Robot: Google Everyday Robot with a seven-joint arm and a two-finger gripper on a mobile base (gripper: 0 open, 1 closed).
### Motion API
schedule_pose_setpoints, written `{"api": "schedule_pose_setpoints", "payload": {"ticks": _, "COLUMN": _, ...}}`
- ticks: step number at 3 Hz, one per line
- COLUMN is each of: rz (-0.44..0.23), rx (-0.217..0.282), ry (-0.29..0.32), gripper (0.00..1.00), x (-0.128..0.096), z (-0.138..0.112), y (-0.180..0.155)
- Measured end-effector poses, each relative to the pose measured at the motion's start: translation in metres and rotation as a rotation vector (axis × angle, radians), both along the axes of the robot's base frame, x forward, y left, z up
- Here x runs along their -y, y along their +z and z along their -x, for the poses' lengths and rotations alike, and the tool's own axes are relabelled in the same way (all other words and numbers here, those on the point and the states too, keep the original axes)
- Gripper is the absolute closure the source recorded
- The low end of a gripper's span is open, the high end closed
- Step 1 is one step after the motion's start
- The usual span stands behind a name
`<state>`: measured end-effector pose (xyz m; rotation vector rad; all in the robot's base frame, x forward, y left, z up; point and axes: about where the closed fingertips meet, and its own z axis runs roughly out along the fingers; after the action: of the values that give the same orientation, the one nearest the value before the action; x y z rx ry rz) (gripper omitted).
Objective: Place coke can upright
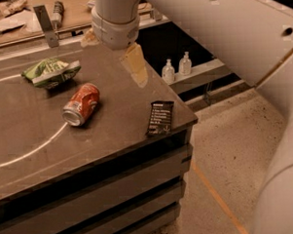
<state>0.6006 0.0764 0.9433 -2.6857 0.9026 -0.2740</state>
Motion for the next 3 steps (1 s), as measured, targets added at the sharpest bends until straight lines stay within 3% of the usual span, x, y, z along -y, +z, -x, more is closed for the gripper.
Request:
{"api": "schedule_pose_setpoints", "payload": {"ticks": 1, "rz": 0.025, "rx": -0.038, "ry": 0.108, "gripper": 0.0, "x": -0.0306, "z": 0.007, "y": -0.0199}}
{"api": "schedule_pose_setpoints", "payload": {"ticks": 2, "rz": 0.024, "rx": -0.037, "ry": 0.107, "gripper": 0.0, "x": -0.0305, "z": 0.0068, "y": -0.0197}}
{"api": "schedule_pose_setpoints", "payload": {"ticks": 3, "rz": 0.042, "rx": -0.036, "ry": 0.182, "gripper": 0.0, "x": -0.0382, "z": 0.0044, "y": -0.0232}}
